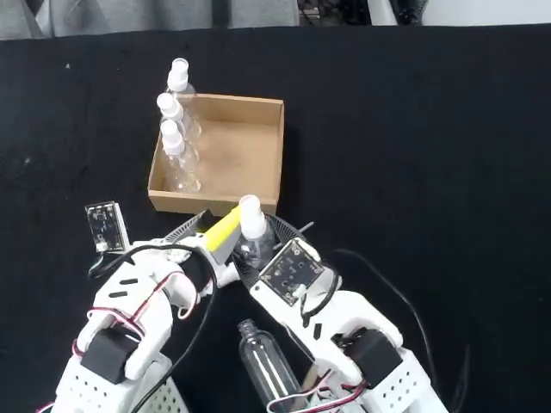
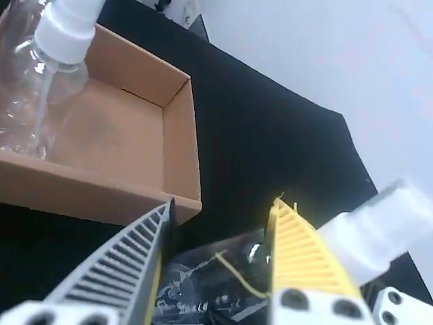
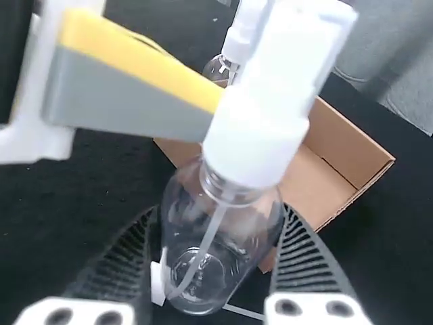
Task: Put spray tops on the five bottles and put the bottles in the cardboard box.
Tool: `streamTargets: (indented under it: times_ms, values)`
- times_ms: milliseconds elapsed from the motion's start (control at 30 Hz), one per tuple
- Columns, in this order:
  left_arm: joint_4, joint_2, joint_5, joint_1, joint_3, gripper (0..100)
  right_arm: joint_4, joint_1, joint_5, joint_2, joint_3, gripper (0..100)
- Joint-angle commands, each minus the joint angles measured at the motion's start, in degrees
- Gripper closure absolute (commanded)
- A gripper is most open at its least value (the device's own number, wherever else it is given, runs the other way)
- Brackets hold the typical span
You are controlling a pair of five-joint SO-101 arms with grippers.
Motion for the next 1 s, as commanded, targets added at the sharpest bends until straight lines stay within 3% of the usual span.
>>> streamTargets:
  times_ms: [0, 200, 733, 967]
  values:
    - [2.1, -0.6, -0.8, 2.2, -3.6, 79, 0.1, 0.2, -0.3, -9.5, -0.1, 88.9]
    - [4.9, -0.6, -2.9, 5.8, -5.1, 79, -0.1, 2.5, -0.3, -9.2, 0.0, 88.9]
    - [1.9, -0.6, -2.7, -6.0, -5.1, 79, 1.9, 2.6, -0.3, -9.1, -0.2, 88.9]
    - [1.6, -0.6, -3.3, -7.1, -5.2, 79, 2.9, 2.7, -0.3, -9.1, 0.0, 88.9]
